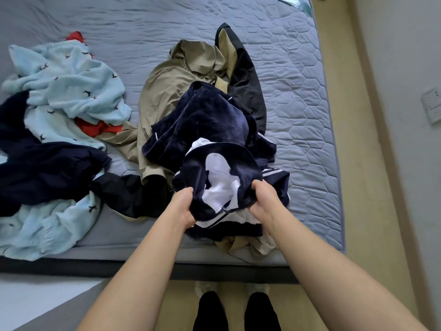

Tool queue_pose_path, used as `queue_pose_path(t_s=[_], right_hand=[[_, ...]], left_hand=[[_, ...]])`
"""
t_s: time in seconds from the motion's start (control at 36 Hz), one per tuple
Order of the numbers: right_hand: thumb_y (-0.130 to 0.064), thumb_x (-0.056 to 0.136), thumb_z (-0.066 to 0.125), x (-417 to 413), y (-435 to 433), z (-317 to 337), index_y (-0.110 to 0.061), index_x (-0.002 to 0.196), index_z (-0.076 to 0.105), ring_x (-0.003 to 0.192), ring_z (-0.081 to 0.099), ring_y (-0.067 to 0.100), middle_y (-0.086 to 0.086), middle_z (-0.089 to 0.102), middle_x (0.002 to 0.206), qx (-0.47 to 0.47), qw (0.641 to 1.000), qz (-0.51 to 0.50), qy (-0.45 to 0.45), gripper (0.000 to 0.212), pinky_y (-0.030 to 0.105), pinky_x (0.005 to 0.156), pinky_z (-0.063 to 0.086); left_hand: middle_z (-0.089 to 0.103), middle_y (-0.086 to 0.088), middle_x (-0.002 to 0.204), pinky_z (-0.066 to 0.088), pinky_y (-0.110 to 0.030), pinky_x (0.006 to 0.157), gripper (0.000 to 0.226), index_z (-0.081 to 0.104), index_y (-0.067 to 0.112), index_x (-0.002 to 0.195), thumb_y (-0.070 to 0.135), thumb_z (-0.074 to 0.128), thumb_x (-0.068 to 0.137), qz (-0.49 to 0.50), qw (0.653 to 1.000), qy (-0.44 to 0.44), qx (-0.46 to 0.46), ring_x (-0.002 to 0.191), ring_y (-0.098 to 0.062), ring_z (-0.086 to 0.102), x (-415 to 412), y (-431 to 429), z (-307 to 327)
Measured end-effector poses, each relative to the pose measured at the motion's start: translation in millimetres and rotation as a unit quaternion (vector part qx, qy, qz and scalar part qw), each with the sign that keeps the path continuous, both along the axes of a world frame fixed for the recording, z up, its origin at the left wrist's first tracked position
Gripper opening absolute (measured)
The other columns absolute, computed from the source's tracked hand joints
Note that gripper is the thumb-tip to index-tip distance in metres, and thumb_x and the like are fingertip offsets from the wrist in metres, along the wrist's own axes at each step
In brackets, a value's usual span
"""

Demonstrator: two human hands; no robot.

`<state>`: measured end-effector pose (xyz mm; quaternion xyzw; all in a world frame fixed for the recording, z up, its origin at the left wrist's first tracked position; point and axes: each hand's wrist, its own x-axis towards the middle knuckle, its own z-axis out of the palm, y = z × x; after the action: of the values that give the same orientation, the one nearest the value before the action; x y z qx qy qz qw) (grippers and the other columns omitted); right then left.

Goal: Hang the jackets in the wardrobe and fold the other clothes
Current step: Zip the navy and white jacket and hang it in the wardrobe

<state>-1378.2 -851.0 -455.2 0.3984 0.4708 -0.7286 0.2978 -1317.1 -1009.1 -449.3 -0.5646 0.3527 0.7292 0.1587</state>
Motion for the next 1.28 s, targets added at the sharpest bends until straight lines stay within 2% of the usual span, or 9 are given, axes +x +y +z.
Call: queue_pose_path(t_s=[0.11, 0.17, 0.25, 0.33, 0.42, 0.56, 0.67, 1.03, 1.28], right_hand=[[-0.012, 0.094, 0.04, 2.0, 3.2, 59.3, -0.004, 0.103, 0.064, 0.084, 0.068, 0.029, 0.014, 0.07, 0.096, -0.092, 0.995, -0.022, -0.004, 0.027, 0.038, 0.077, 0.056], [-0.027, 0.093, 0.046, 4.5, 8.3, 97.2, -0.004, 0.108, 0.064, 0.1, 0.065, 0.026, 0.012, 0.067, 0.11, -0.147, 0.987, 0.043, 0.039, 0.032, 0.039, 0.092, 0.051], [-0.041, 0.092, 0.055, 12.4, 15.0, 156.6, -0.009, 0.119, 0.065, 0.11, 0.064, 0.023, 0.011, 0.067, 0.12, -0.193, 0.965, 0.154, 0.086, 0.043, 0.037, 0.092, 0.051], [-0.031, 0.085, 0.065, 25.2, 19.2, 208.0, -0.008, 0.118, 0.065, 0.102, 0.068, 0.022, 0.011, 0.069, 0.115, -0.177, 0.941, 0.27, 0.104, 0.04, 0.033, 0.081, 0.056], [-0.018, 0.088, 0.065, 37.2, 17.0, 241.7, -0.004, 0.106, 0.067, 0.077, 0.071, 0.022, 0.011, 0.074, 0.09, -0.114, 0.919, 0.365, 0.099, 0.023, 0.029, 0.062, 0.057], [-0.023, 0.093, 0.058, 67.7, 0.1, 302.4, -0.007, 0.094, 0.068, 0.06, 0.07, 0.018, 0.007, 0.073, 0.074, -0.137, 0.891, 0.421, 0.106, 0.019, 0.025, 0.049, 0.054], [-0.027, 0.095, 0.055, 100.6, -7.8, 347.4, -0.005, 0.104, 0.067, 0.067, 0.069, 0.02, 0.009, 0.072, 0.082, -0.188, 0.855, 0.465, 0.133, 0.026, 0.028, 0.059, 0.055], [-0.025, 0.092, 0.058, 290.3, -8.8, 437.7, -0.005, 0.103, 0.067, 0.075, 0.067, 0.022, 0.01, 0.07, 0.087, -0.296, 0.683, 0.649, 0.158, 0.024, 0.035, 0.081, 0.052], [-0.019, 0.092, 0.059, 503.9, 71.8, 458.7, -0.004, 0.113, 0.063, 0.068, 0.069, 0.017, 0.008, 0.071, 0.087, -0.341, 0.498, 0.768, 0.215, 0.026, 0.025, 0.055, 0.054]], left_hand=[[0.063, -0.005, 0.071, 0.049, -0.04, 0.084, 0.02, 0.064, 0.012, 0.067, 0.021, 0.051, 0.079, 0.025, 0.995, 0.087, 0.041, 0.063, -0.024, 0.061, 14.8, -1.3, 65.6], [0.071, -0.01, 0.1, 0.048, -0.044, 0.096, 0.027, 0.072, 0.011, 0.094, 0.032, 0.057, 0.084, 0.013, 0.987, 0.149, 0.063, 0.092, -0.03, 0.068, 23.3, -0.7, 103.0], [0.057, -0.025, 0.128, 0.038, -0.052, 0.107, 0.048, 0.055, 0.006, 0.129, 0.038, 0.055, 0.092, 0.018, 0.981, 0.18, 0.063, 0.122, -0.042, 0.052, 43.2, 0.5, 158.4], [0.059, -0.026, 0.124, 0.044, -0.05, 0.101, 0.051, 0.054, 0.0, 0.128, 0.037, 0.053, 0.094, 0.06, 0.98, 0.189, 0.012, 0.116, -0.041, 0.056, 71.4, 4.6, 208.8], [0.069, -0.018, 0.097, 0.053, -0.043, 0.085, 0.038, 0.067, 0.003, 0.1, 0.038, 0.056, 0.091, 0.11, 0.973, 0.2, -0.042, 0.09, -0.033, 0.067, 104.5, 9.9, 249.9], [0.071, -0.011, 0.089, 0.053, -0.041, 0.086, 0.032, 0.073, 0.008, 0.082, 0.038, 0.061, 0.086, 0.226, 0.936, 0.233, -0.137, 0.083, -0.026, 0.07, 173.2, 34.6, 309.3], [0.073, -0.01, 0.083, 0.055, -0.036, 0.07, 0.038, 0.077, 0.011, 0.067, 0.037, 0.058, 0.088, 0.317, 0.89, 0.271, -0.181, 0.074, -0.024, 0.072, 221.8, 66.0, 350.5], [0.073, -0.007, 0.079, 0.055, -0.028, 0.054, 0.022, 0.068, 0.012, 0.095, 0.028, 0.055, 0.091, 0.572, 0.692, 0.289, -0.332, 0.068, -0.021, 0.072, 437.3, 201.2, 436.7], [0.072, -0.007, 0.077, 0.052, -0.035, 0.067, 0.02, 0.068, 0.01, 0.093, 0.025, 0.056, 0.09, 0.732, 0.517, 0.212, -0.39, 0.065, -0.02, 0.071, 606.9, 379.1, 442.7]])
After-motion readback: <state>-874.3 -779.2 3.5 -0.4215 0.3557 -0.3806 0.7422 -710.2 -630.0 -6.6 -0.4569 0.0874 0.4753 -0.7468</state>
